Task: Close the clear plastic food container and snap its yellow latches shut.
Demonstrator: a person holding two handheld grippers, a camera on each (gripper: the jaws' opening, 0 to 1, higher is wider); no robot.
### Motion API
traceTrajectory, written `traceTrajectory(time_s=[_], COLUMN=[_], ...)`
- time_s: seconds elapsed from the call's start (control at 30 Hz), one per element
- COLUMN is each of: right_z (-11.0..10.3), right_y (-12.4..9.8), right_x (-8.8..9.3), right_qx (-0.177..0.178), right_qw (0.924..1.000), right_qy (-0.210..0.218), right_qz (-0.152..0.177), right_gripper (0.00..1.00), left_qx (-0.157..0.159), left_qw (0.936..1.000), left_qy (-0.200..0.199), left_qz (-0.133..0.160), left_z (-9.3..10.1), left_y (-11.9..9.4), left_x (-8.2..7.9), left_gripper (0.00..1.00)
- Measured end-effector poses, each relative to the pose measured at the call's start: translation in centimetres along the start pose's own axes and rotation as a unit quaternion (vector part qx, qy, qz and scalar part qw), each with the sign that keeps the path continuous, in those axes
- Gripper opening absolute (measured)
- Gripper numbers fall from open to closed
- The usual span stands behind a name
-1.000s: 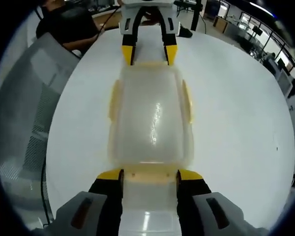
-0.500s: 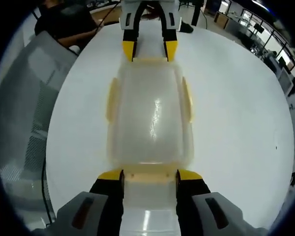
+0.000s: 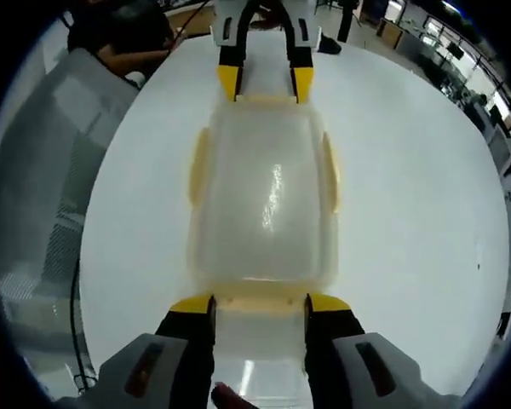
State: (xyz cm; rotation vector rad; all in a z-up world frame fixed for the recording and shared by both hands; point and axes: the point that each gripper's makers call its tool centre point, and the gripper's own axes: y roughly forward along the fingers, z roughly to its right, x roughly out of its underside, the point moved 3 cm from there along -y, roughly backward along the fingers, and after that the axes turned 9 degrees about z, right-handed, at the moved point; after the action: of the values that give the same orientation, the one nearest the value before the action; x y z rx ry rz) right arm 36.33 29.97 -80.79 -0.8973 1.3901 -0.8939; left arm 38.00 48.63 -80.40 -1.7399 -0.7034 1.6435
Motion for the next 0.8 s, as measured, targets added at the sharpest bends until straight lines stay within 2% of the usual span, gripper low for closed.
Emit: traceTrajectory(time_s=[0.13, 0.4, 0.8], right_z=[0.06, 0.07, 0.03], right_y=[0.08, -0.06, -0.02], right_x=[-0.02, 0.04, -0.08], right_qx=[-0.001, 0.008, 0.008], right_qw=[0.9998, 0.9997, 0.9997], right_qy=[-0.001, 0.019, 0.02], right_qz=[-0.019, 0.013, 0.014], right_gripper=[0.4, 0.4, 0.41], left_qx=[0.0, 0.0, 0.001], left_qw=[1.0, 1.0, 1.0], left_qy=[0.0, 0.0, 0.0], left_qz=[-0.001, 0.0, 0.003], left_z=[0.0, -0.05, -0.03], left_y=[0.07, 0.09, 0.06], left_x=[0.03, -0.03, -0.05], left_gripper=[0.39, 0.4, 0.4])
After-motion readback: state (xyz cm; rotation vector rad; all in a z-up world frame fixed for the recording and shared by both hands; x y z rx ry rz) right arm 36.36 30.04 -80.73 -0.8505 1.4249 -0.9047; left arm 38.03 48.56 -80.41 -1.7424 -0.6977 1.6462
